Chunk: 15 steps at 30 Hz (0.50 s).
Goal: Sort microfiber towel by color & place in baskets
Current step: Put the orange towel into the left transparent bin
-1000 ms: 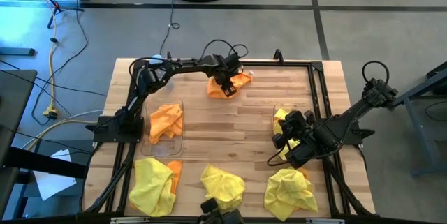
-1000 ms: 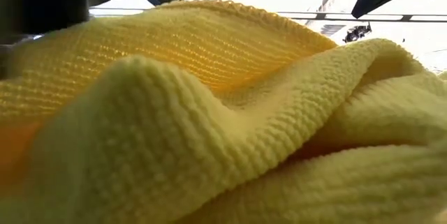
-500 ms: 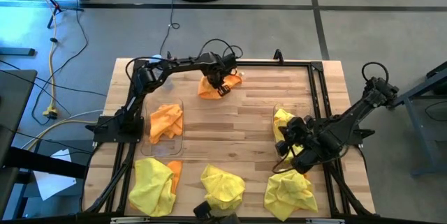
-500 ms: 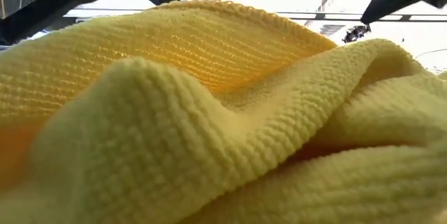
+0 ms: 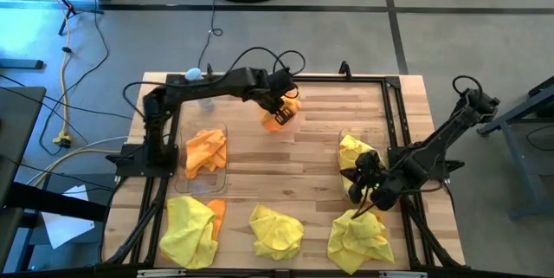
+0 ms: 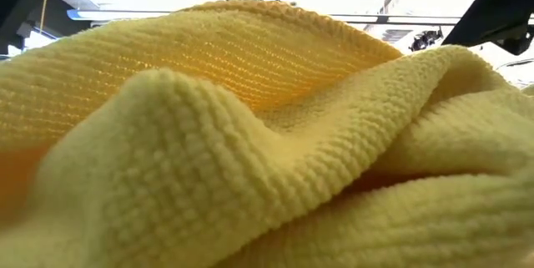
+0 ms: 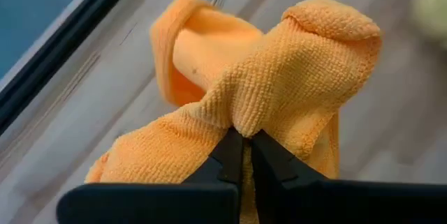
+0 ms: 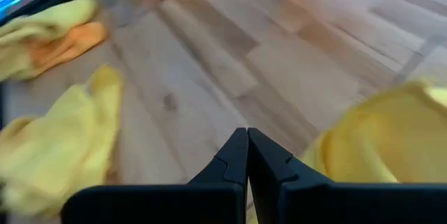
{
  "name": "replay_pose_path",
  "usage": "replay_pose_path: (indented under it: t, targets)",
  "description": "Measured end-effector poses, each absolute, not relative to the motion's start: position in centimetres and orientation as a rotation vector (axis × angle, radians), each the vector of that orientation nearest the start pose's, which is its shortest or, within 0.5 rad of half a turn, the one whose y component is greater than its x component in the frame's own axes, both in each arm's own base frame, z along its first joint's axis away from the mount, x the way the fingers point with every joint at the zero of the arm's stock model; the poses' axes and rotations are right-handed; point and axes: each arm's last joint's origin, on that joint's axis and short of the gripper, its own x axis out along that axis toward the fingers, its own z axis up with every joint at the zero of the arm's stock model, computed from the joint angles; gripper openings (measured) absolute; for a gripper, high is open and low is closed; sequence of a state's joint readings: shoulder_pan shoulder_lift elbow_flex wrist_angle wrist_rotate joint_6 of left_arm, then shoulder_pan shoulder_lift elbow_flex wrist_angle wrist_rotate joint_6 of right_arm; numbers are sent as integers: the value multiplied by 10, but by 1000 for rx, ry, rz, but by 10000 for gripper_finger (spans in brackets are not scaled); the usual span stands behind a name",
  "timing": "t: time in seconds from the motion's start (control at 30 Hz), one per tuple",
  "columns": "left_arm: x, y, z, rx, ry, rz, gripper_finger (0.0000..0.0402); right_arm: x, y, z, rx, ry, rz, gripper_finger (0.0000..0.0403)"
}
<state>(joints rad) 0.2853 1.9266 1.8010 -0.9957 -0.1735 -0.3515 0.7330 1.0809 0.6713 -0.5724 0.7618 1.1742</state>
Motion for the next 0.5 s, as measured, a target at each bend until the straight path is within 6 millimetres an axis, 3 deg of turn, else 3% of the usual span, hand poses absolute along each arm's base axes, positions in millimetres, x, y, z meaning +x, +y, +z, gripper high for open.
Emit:
replay_pose_path:
  t: [0.2, 0.5]
  targets:
    - [365, 68, 343, -357, 928, 595, 0, 152, 107, 229, 364, 599, -212, 0]
    - [295, 0, 392, -376, 915, 696, 0, 153, 84, 228, 383, 489, -53, 0]
